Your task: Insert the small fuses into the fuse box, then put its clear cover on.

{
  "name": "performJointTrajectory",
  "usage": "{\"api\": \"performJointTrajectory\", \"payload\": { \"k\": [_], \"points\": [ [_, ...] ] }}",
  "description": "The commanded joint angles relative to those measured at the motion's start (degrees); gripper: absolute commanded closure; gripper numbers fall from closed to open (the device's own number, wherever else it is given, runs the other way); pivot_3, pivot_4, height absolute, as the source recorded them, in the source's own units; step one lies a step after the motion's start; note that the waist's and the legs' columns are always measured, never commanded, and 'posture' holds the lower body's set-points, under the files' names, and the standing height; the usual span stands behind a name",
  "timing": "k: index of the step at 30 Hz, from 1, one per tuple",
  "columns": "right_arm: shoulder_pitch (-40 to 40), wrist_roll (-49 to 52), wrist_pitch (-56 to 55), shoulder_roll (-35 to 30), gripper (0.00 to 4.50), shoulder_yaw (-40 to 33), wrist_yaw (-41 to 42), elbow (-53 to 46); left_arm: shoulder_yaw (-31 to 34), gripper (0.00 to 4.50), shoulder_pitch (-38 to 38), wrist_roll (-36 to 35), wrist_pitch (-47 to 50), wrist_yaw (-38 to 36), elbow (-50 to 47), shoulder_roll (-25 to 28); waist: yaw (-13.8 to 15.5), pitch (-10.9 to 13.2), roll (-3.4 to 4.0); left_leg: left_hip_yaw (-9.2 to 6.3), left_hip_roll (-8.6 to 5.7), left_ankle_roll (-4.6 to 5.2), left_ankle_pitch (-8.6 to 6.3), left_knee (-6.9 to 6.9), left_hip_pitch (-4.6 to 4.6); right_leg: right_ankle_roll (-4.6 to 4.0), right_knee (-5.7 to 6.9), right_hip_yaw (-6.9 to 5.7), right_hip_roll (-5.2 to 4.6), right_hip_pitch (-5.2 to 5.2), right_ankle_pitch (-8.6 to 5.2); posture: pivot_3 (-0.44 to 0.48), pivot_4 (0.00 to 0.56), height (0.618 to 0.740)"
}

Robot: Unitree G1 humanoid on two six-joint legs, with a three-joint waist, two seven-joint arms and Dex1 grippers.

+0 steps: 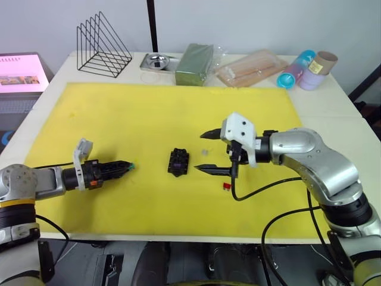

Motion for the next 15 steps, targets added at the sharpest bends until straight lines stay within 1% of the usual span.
{"api": "performJointTrajectory", "payload": {
  "k": [1,3,4,6,8,15],
  "points": [
    [-1.27,0.26,0.01,-0.59,0.0,-0.78,-0.02,-2.41,-0.55,2.45,-0.22,1.04,-1.31,0.67,-0.04,-0.44,0.13,0.0,0.0,0.0,0.0,0.0,0.0,0.0,0.0,0.0,0.0,0.0,-0.01,0.0,0.0,0.0,0.15,0.74],
    [-1.24,0.24,0.01,-0.68,0.0,-0.76,-0.01,-2.45,-0.91,2.45,0.22,1.02,-1.53,0.35,-0.4,-0.35,0.16,0.0,0.0,0.01,0.0,0.0,0.0,0.0,0.01,0.0,-0.01,0.0,-0.02,0.01,0.0,0.0,0.15,0.74],
    [-1.28,0.25,0.03,-0.69,0.0,-0.78,0.0,-2.42,-1.09,2.62,0.59,1.08,-1.77,0.27,-0.66,-0.3,0.17,0.0,0.0,0.01,0.0,0.0,0.0,0.0,0.01,0.0,-0.01,0.0,-0.03,0.02,0.0,0.0,0.15,0.74],
    [-1.36,0.23,0.01,-0.71,0.0,-0.78,0.05,-2.33,-1.23,3.03,0.95,1.27,-2.18,0.3,-0.82,-0.26,0.12,0.0,0.0,0.01,0.0,0.0,0.0,0.0,0.02,0.0,-0.02,0.0,-0.03,0.02,0.0,0.0,0.15,0.74],
    [-1.41,0.2,-0.05,-0.73,0.0,-0.73,0.1,-2.28,-1.31,3.72,1.12,1.49,-2.52,0.12,-0.91,-0.2,0.05,0.0,0.0,0.01,0.0,0.0,0.0,0.0,0.02,0.0,-0.02,0.0,-0.03,0.01,0.0,0.0,0.15,0.74],
    [-1.55,0.17,-0.12,-0.67,0.0,-0.65,0.17,-2.11,-1.52,3.72,1.64,1.84,-2.8,0.36,-1.67,-0.42,-0.17,0.0,0.0,0.01,0.01,0.0,0.0,-0.03,0.03,-0.01,-0.02,0.0,-0.02,0.01,0.0,0.0,0.15,0.74]
  ]
}}
